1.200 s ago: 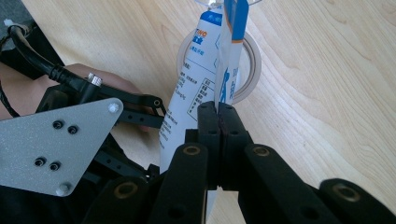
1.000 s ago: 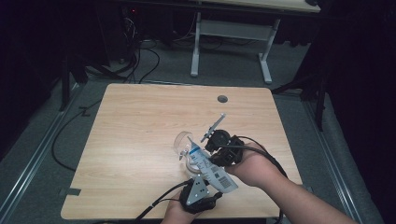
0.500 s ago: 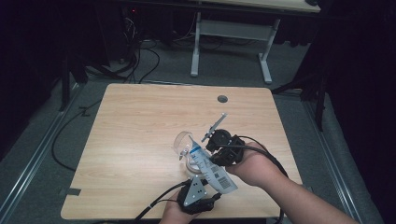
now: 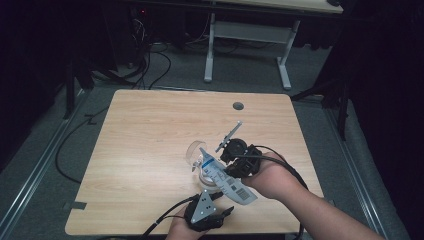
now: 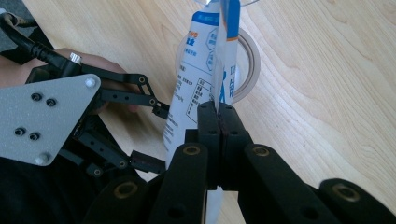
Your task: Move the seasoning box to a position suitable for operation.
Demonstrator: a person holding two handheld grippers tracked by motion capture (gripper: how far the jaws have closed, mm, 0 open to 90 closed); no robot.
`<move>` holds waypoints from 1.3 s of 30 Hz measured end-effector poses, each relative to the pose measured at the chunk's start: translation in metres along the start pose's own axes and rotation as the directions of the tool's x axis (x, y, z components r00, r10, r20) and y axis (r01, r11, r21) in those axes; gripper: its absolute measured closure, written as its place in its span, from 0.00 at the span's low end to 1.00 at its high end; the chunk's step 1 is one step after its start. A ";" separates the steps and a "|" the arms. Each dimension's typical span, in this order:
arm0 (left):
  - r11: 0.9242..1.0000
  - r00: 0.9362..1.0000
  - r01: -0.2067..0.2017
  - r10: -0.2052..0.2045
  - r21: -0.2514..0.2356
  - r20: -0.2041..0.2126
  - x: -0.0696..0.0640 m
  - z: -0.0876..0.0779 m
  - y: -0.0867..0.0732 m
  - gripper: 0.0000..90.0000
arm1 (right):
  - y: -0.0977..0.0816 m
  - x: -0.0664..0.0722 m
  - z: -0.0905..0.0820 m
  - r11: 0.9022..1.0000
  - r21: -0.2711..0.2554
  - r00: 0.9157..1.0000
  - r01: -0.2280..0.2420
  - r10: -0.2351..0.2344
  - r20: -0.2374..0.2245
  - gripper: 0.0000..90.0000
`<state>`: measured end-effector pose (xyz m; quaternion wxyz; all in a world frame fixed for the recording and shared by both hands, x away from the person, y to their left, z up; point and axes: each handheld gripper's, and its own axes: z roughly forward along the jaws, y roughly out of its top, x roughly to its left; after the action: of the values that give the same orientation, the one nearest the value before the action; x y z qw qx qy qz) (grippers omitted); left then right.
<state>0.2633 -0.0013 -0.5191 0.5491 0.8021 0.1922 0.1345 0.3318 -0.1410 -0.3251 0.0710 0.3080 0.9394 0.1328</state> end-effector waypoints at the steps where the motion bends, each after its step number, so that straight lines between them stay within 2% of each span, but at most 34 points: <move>1: 1.000 1.000 0.002 -0.002 0.000 -0.001 0.001 -0.001 0.000 0.51 | 0.000 0.000 0.000 1.000 0.000 1.000 0.000 0.000 0.001 1.00; 15: 1.000 0.999 0.012 -0.012 -0.017 -0.033 0.014 -0.021 -0.007 0.51 | -0.002 -0.001 0.000 1.000 0.000 1.000 0.009 -0.009 0.003 1.00; 21: 0.999 0.996 0.025 -0.027 -0.024 -0.080 0.029 -0.039 -0.011 0.51 | -0.003 -0.001 -0.001 1.000 -0.002 1.000 0.005 -0.005 0.005 1.00; 26: 0.998 0.990 0.052 -0.055 -0.030 -0.127 0.045 -0.052 -0.017 0.51 | -0.005 -0.002 -0.005 1.000 -0.009 1.000 -0.001 0.001 0.008 1.00; 28: 0.998 0.989 0.060 -0.063 -0.027 -0.134 0.049 -0.055 -0.019 0.51 | -0.007 -0.003 -0.007 1.000 -0.007 1.000 -0.008 0.008 0.014 1.00; 39: 0.998 0.988 0.061 -0.064 -0.030 -0.143 0.052 -0.059 -0.022 0.51 | -0.019 -0.014 -0.007 0.999 -0.005 0.999 -0.039 0.039 0.029 1.00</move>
<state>0.2805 0.0782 -0.5177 0.5481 0.7768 0.2546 0.1772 0.3312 -0.1656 -0.3234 0.0829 0.3278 0.9318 0.1317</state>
